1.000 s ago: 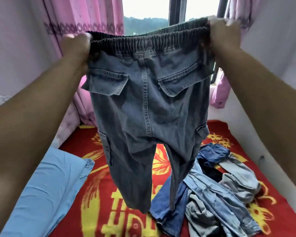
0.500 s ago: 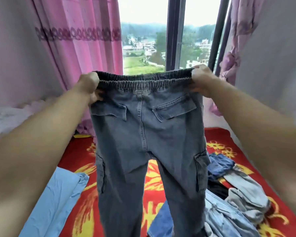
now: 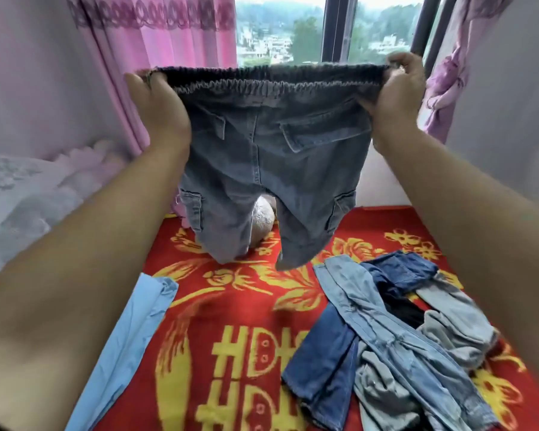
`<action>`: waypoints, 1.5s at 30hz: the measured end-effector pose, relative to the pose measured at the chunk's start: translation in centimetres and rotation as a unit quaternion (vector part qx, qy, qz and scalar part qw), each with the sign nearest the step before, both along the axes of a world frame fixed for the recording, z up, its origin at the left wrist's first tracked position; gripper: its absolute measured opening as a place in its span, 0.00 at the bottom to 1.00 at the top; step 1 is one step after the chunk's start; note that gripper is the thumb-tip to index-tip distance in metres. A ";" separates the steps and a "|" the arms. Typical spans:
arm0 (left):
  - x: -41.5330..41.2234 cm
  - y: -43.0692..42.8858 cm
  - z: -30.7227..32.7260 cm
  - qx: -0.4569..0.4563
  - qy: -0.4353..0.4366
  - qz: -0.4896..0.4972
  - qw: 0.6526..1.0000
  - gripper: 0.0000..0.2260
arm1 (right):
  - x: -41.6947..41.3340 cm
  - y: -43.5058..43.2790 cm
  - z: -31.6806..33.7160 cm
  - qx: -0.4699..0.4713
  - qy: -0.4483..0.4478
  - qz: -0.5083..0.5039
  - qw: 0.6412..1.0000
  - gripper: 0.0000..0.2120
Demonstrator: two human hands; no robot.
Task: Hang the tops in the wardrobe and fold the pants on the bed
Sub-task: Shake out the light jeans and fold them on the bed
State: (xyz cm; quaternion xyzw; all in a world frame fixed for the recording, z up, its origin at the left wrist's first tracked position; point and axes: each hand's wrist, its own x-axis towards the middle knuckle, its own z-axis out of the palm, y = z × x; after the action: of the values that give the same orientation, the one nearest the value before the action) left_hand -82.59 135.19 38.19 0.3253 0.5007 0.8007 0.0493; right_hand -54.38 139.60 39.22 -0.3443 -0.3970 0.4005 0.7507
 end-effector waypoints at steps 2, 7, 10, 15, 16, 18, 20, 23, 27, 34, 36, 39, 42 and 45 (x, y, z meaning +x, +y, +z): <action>0.6 -2.4 -4.8 -0.018 0.013 0.041 0.999 0.04 | 0.0 -1.9 -5.3 -0.041 -0.048 -0.071 0.995 0.13; 2.4 -9.6 -24.1 -0.196 0.059 0.070 0.976 0.12 | 1.6 -8.1 -24.4 -0.186 -0.278 -0.135 0.933 0.10; 3.9 -15.8 -36.7 -0.413 0.041 0.016 0.910 0.16 | 3.6 -12.6 -36.5 -0.350 -0.385 -0.064 0.851 0.13; 5.4 -25.9 -50.6 -0.732 0.078 -0.135 0.664 0.14 | 6.2 -21.2 -51.4 -0.495 -0.534 0.105 0.678 0.17; 5.8 -27.6 -52.3 -0.764 0.082 -0.156 0.621 0.16 | 6.4 -22.9 -53.3 -0.507 -0.535 0.123 0.665 0.17; 6.7 -30.6 -54.7 -0.796 0.080 -0.193 0.568 0.17 | 7.0 -25.8 -56.3 -0.529 -0.535 0.155 0.640 0.16; 7.4 -32.7 -56.2 -0.798 0.077 -0.206 0.561 0.17 | 7.7 -28.0 -58.3 -0.533 -0.550 0.179 0.618 0.16; 7.9 -34.0 -57.8 -0.784 0.090 -0.165 0.592 0.23 | 8.1 -30.3 -59.5 -0.489 -0.574 0.177 0.632 0.15; 9.2 -35.2 -61.1 -0.778 0.098 -0.042 0.620 0.27 | 8.4 -32.4 -61.6 -0.302 -0.661 0.131 0.674 0.12; 11.4 -40.5 -72.4 -0.871 0.154 -0.152 0.440 0.16 | 12.2 -35.7 -74.0 -0.350 -0.767 0.358 0.402 0.21; 11.6 -40.4 -74.3 -0.870 0.240 -0.152 0.402 0.14 | 12.6 -35.5 -76.1 -0.408 -0.696 0.387 0.447 0.21; 12.0 -40.1 -75.9 -0.785 0.464 -0.157 0.380 0.15 | 12.7 -35.6 -77.2 -0.485 -0.583 0.297 0.580 0.13; 12.1 -39.7 -76.4 -0.694 0.560 -0.197 0.406 0.14 | 12.5 -35.8 -77.5 -0.488 -0.531 0.185 0.667 0.13; 11.7 -40.4 -76.2 -0.732 0.463 -0.188 0.463 0.14 | 11.8 -36.5 -77.7 -0.426 -0.547 0.147 0.705 0.12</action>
State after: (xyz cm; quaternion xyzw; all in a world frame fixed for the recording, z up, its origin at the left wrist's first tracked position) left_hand -70.86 94.77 -38.01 0.5789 0.7800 -0.1555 0.1796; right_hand -42.55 103.14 -38.45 -0.7231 -0.5712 0.3736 0.1065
